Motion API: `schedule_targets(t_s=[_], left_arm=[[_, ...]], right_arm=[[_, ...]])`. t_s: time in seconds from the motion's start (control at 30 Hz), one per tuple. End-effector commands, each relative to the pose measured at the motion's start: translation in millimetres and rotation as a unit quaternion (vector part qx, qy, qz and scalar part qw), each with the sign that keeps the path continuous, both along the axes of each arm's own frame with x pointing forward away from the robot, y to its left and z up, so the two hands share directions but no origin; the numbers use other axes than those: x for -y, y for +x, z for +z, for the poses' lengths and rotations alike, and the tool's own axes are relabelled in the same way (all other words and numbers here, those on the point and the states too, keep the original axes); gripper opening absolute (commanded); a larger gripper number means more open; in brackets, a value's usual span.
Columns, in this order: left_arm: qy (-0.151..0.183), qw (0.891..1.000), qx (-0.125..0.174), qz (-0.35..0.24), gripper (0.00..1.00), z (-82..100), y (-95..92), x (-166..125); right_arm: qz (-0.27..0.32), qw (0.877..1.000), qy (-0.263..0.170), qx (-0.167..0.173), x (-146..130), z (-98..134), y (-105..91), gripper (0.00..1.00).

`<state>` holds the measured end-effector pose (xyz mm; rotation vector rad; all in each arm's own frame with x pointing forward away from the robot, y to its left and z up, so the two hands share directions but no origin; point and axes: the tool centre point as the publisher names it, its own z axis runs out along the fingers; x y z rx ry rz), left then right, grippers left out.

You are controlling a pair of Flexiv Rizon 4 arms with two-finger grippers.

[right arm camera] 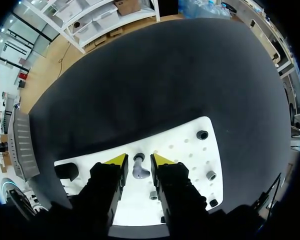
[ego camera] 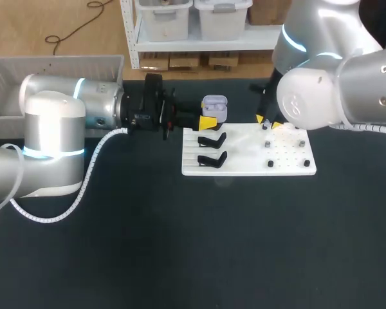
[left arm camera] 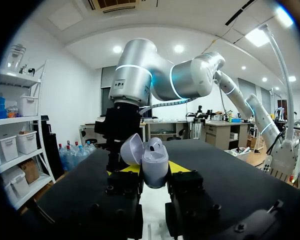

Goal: Pick up each earbud case from the left stands, insert the matching earbuds, close the lid, and place the case in the box.

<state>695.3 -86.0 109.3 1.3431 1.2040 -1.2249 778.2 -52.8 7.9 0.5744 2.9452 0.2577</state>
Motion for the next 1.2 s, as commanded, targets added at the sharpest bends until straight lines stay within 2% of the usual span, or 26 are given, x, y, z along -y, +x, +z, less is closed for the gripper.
schedule_targets(t_s=[0.03, 0.5, 1.2], left_arm=[[-0.001, 1.000, 0.001, 0.001, 0.00, -0.8, -0.3, 0.0], [-0.001, 1.000, 0.001, 0.001, 0.00, -0.8, -0.3, 0.0], [-0.001, 1.000, 0.001, 0.001, 0.00, -0.8, -0.3, 0.0]], right_arm=[[-0.002, 1.000, -0.001, 0.005, 0.8, 1.1, -4.7, 0.30], [-0.005, 1.000, -0.003, 0.010, 1.9, 4.5, -12.9, 0.32], [0.005, 1.000, -0.008, 0.015, -0.7, 2.6, -9.2, 0.26]])
